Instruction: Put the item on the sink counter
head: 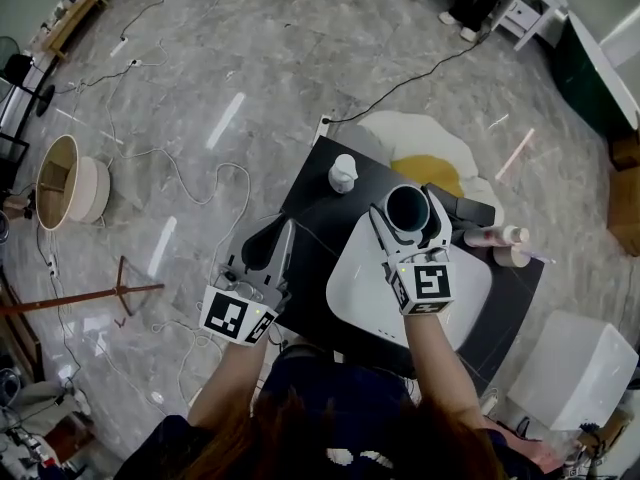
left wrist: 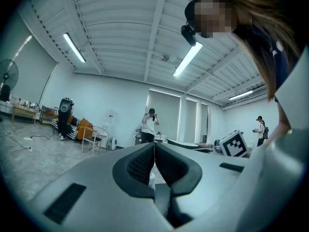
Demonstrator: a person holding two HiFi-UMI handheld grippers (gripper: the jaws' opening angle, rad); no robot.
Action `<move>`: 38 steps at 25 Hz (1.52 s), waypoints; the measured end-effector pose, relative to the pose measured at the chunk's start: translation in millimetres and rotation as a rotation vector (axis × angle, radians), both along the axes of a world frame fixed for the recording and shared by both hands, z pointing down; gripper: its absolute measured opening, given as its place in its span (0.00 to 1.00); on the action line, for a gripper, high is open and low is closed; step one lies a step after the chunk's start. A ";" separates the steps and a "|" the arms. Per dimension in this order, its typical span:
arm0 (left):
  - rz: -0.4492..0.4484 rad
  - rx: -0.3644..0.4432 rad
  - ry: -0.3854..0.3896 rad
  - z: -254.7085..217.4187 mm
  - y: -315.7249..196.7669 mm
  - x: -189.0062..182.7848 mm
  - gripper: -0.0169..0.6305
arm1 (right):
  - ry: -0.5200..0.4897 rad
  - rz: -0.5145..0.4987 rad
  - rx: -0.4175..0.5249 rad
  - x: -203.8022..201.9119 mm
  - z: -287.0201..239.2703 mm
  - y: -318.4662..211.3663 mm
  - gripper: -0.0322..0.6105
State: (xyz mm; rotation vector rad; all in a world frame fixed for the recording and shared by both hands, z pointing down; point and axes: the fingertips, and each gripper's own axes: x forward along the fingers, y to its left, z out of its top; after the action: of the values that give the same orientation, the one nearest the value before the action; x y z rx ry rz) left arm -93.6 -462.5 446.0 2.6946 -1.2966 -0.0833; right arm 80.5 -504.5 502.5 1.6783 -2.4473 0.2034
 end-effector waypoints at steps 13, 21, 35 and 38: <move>0.025 -0.048 -0.021 30.2 -20.0 -0.5 0.06 | 0.067 0.035 -0.024 -9.6 85.0 -59.3 0.69; 0.020 -0.054 -0.030 37.1 -36.6 -0.2 0.06 | 0.065 0.031 -0.023 -10.6 107.3 -80.6 0.70; -0.022 -0.052 -0.037 38.1 -51.1 -13.6 0.06 | 0.021 0.026 -0.039 -12.8 112.0 -87.1 0.72; -0.024 -0.044 -0.038 34.5 -52.6 -12.6 0.06 | 0.018 0.025 -0.032 -13.4 105.0 -85.9 0.73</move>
State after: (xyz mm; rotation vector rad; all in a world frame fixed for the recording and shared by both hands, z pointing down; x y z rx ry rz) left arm -106.2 -515.1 480.4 2.6568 -1.3255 -0.0057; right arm 67.1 -590.4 607.5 1.6907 -2.3988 0.2284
